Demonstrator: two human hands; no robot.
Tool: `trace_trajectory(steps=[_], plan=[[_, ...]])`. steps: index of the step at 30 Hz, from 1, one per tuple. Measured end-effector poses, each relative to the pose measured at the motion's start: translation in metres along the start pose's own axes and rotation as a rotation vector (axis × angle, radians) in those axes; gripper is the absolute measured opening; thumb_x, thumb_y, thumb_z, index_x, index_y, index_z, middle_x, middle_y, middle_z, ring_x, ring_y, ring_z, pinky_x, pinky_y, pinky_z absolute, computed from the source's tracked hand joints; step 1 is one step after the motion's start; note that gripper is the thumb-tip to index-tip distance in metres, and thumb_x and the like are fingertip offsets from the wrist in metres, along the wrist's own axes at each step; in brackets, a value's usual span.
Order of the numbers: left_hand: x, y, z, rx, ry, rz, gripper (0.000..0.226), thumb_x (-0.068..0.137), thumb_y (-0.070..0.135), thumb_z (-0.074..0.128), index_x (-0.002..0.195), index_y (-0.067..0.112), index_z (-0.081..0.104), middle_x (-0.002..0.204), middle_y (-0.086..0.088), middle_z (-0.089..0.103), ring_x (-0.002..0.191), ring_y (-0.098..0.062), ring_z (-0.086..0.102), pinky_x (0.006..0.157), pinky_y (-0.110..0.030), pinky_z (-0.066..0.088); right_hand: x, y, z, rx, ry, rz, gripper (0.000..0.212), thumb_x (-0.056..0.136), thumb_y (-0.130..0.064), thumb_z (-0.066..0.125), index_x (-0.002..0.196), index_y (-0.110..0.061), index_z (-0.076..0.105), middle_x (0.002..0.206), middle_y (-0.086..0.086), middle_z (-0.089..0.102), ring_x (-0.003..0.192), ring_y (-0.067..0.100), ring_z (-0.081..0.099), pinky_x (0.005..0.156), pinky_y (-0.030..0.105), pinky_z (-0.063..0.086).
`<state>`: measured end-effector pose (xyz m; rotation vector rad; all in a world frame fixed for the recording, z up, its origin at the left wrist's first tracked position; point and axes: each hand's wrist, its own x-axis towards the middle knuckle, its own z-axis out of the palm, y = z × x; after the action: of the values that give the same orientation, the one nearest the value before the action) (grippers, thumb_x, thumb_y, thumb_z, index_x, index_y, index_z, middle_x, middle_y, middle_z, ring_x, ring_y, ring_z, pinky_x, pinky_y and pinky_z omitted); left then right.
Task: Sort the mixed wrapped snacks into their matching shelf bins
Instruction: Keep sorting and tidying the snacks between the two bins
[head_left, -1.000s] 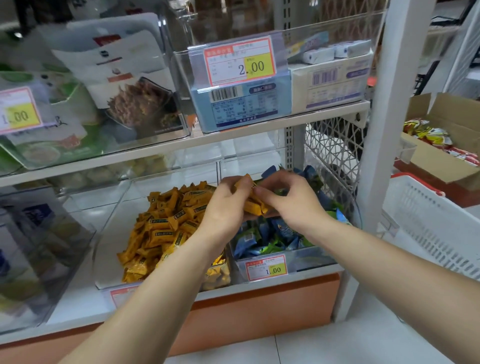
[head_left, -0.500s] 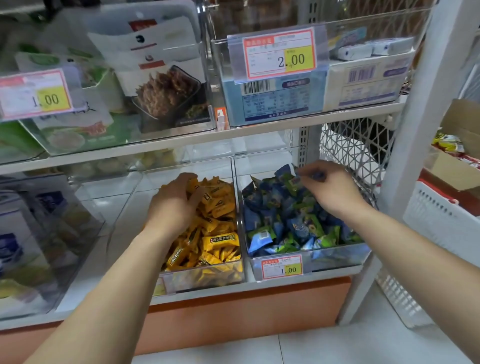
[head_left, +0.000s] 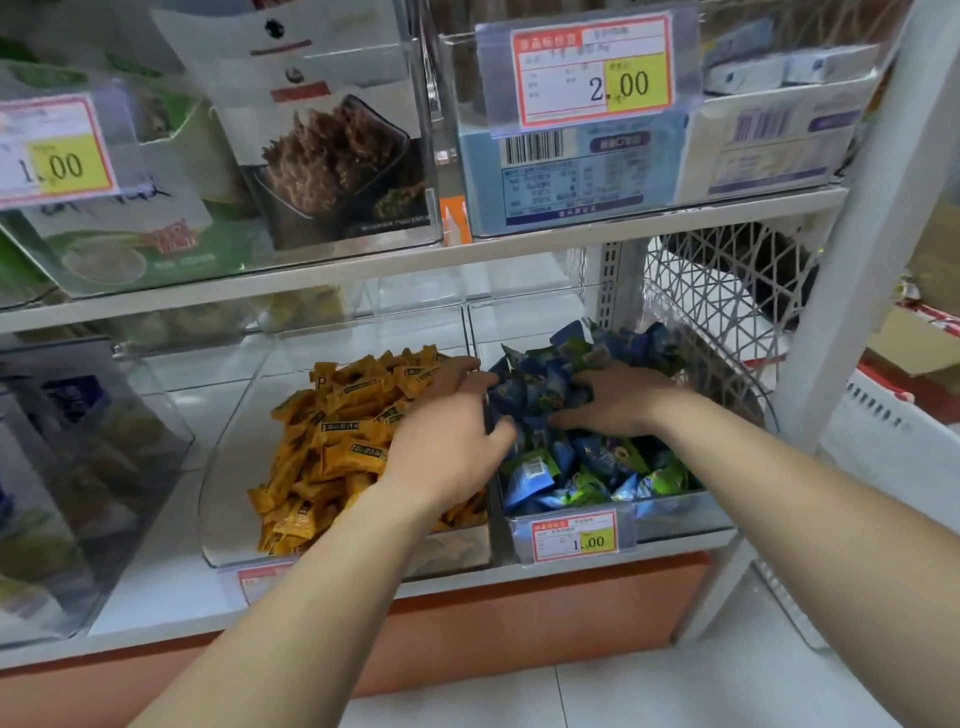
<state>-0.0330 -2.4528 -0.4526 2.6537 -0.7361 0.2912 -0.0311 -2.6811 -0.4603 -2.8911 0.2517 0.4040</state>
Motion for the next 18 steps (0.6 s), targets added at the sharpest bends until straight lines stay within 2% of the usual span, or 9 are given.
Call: trace_trajectory(steps=[2,4,6,8,9,10,12,14,18], plan=[[0.001,-0.003,0.003,-0.028,0.025,0.004,0.052,0.090,0.047,0.056,0.137,0.027,0.050,0.148,0.007,0.034,0.118,-0.019,0.055,0.083,-0.028,0.050,0.007,-0.009,0.005,0.019,-0.019,-0.030,0.107,0.065,-0.090,0.049,0.155,-0.036,0.028,0.162,0.003,0.028,0.143,0.033,0.036,0.107,0.038,0.039],[0.000,-0.004,0.004,-0.043,0.033,0.008,0.051,0.089,0.047,0.056,0.136,0.028,0.051,0.148,0.008,0.035,0.119,-0.018,0.054,0.085,-0.029,0.049,0.011,-0.012,0.008,0.043,-0.001,-0.037,0.115,0.059,-0.091,0.053,0.156,-0.035,0.025,0.162,0.002,0.030,0.142,0.032,0.037,0.106,0.038,0.039],[-0.001,-0.004,0.004,-0.057,0.034,0.009,0.051,0.089,0.047,0.055,0.136,0.029,0.051,0.148,0.008,0.034,0.121,-0.018,0.053,0.086,-0.029,0.050,0.011,-0.008,0.010,0.103,0.021,-0.005,0.113,0.054,-0.092,0.055,0.149,-0.032,0.040,0.152,0.000,0.046,0.132,0.028,0.049,0.095,0.035,0.047],[-0.001,-0.005,0.003,-0.065,0.031,0.009,0.051,0.089,0.048,0.055,0.137,0.029,0.051,0.148,0.009,0.033,0.121,-0.017,0.053,0.085,-0.030,0.051,0.011,-0.002,0.013,0.156,0.076,-0.009,0.086,0.057,-0.093,0.053,0.112,-0.029,0.065,0.116,-0.002,0.068,0.100,0.018,0.064,0.071,0.030,0.048],[-0.001,-0.005,0.003,-0.070,0.028,0.008,0.052,0.089,0.049,0.055,0.137,0.029,0.051,0.148,0.009,0.033,0.122,-0.017,0.053,0.085,-0.031,0.052,0.010,0.000,0.015,0.185,0.103,-0.021,0.074,0.061,-0.092,0.052,0.095,-0.027,0.066,0.100,-0.003,0.069,0.087,0.014,0.064,0.063,0.029,0.045],[-0.001,-0.006,0.003,-0.074,0.026,0.010,0.052,0.089,0.049,0.055,0.137,0.029,0.051,0.148,0.010,0.033,0.122,-0.017,0.053,0.085,-0.031,0.052,0.009,0.002,0.016,0.215,0.124,-0.032,0.066,0.065,-0.089,0.054,0.088,-0.027,0.064,0.095,-0.003,0.068,0.083,0.013,0.062,0.061,0.029,0.044],[-0.001,-0.006,0.003,-0.087,0.031,0.015,0.051,0.088,0.048,0.057,0.135,0.030,0.052,0.147,0.010,0.034,0.121,-0.017,0.053,0.084,-0.029,0.051,0.005,-0.001,0.018,0.271,0.126,-0.053,0.058,0.073,-0.081,0.059,0.104,-0.032,0.063,0.116,-0.003,0.066,0.099,0.016,0.062,0.072,0.029,0.048],[-0.001,-0.006,0.003,-0.095,0.041,0.018,0.047,0.088,0.046,0.058,0.133,0.033,0.053,0.146,0.010,0.034,0.119,-0.017,0.055,0.082,-0.029,0.050,0.003,-0.011,0.019,0.339,0.099,-0.089,0.070,0.077,-0.072,0.062,0.135,-0.033,0.055,0.137,-0.004,0.058,0.117,0.018,0.058,0.086,0.029,0.048],[0.000,-0.005,0.005,-0.084,0.075,0.018,0.042,0.087,0.044,0.059,0.127,0.031,0.058,0.146,0.010,0.036,0.117,-0.017,0.056,0.082,-0.028,0.051,0.002,-0.042,0.023,0.474,0.072,-0.262,0.049,0.088,-0.043,0.065,0.135,-0.032,0.057,0.134,-0.007,0.061,0.116,0.013,0.058,0.092,0.031,0.048]])
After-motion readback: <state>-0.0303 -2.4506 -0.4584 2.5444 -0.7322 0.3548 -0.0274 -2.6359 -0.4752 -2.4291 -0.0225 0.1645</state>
